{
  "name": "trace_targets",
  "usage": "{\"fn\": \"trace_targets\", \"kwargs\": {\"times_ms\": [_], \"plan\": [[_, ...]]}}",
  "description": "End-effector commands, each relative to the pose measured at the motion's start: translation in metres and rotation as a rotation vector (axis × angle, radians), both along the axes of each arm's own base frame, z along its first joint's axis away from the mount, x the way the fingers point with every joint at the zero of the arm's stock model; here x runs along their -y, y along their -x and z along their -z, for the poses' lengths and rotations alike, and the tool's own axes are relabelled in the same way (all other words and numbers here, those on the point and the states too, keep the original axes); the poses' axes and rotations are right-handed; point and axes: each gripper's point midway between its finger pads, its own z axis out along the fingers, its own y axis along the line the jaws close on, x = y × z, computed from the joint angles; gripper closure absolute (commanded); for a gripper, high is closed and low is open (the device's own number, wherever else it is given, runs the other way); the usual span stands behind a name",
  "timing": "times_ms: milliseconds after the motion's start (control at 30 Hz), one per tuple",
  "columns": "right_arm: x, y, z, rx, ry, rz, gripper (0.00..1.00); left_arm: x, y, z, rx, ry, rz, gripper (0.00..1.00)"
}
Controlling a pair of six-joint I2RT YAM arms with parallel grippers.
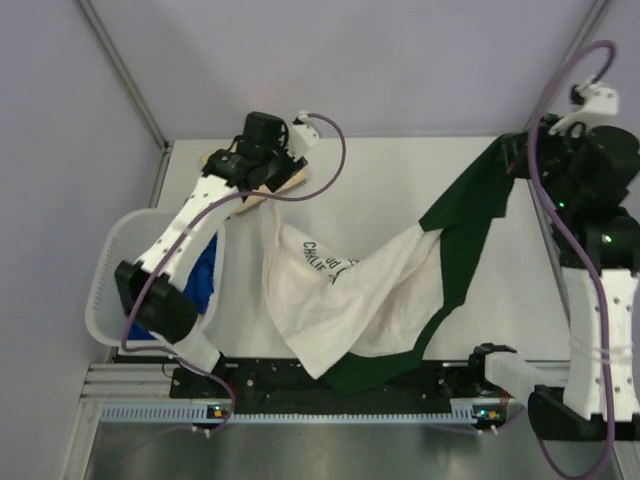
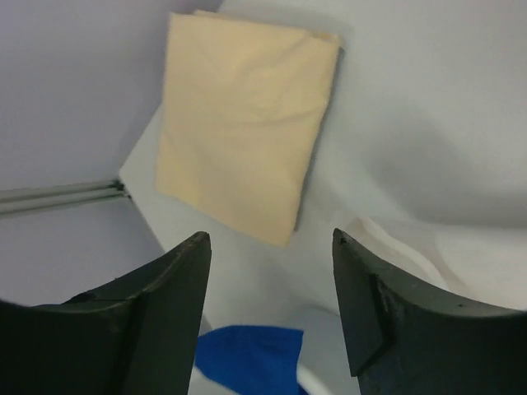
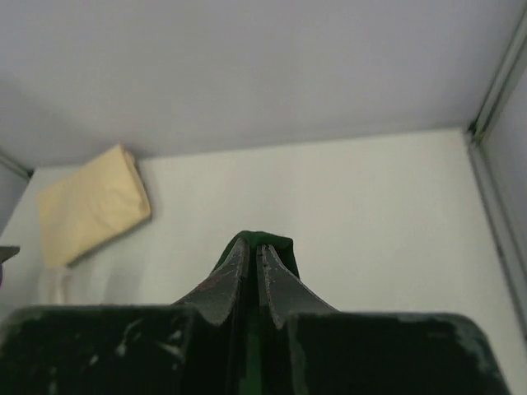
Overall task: Fold and stack the t-shirts
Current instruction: Flatten out the tshirt
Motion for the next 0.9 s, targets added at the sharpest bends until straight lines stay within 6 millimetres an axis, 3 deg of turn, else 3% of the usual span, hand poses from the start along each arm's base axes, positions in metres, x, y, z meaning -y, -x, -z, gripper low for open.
{"fn": "trace_targets", "kwargs": {"times_ms": [0, 67, 133, 233, 367, 467, 567, 633, 733, 867], "plan": [[-0.03, -0.039, 0.064, -0.145, -0.108, -0.148, 1.0, 0.037, -0.023, 0.026, -0.055, 0.023, 0.063, 0.23], [-0.028, -0.049, 0.094, -0.213, -0.113, -0.129, 1.0, 0.062, -0.008, 0.025, -0.067, 0.029, 0.166, 0.22], [-0.029, -0.053, 0.109, -0.246, -0.115, -0.131, 1.0, 0.096, 0.025, 0.031, -0.099, 0.014, 0.335, 0.24], [-0.03, -0.056, 0.12, -0.265, -0.121, -0.14, 1.0, 0.145, 0.113, 0.065, -0.23, -0.027, 0.664, 0.27], [-0.03, -0.057, 0.13, -0.284, -0.117, -0.136, 1.0, 0.168, 0.231, 0.127, -0.516, -0.097, 1.0, 0.36], [-0.029, -0.057, 0.133, -0.289, -0.117, -0.131, 1.0, 0.168, 0.291, 0.176, -0.671, -0.2, 1.134, 0.36], [-0.029, -0.057, 0.136, -0.293, -0.117, -0.131, 1.0, 0.171, 0.327, 0.211, -0.752, -0.281, 1.191, 0.36], [-0.028, -0.056, 0.136, -0.291, -0.113, -0.126, 1.0, 0.178, 0.338, 0.223, -0.779, -0.28, 1.19, 0.36], [-0.026, -0.055, 0.137, -0.29, -0.105, -0.117, 1.0, 0.194, 0.344, 0.238, -0.82, -0.24, 1.176, 0.38], [-0.026, -0.054, 0.138, -0.291, -0.102, -0.118, 1.0, 0.197, 0.336, 0.26, -0.8, -0.28, 1.142, 0.38]]}}
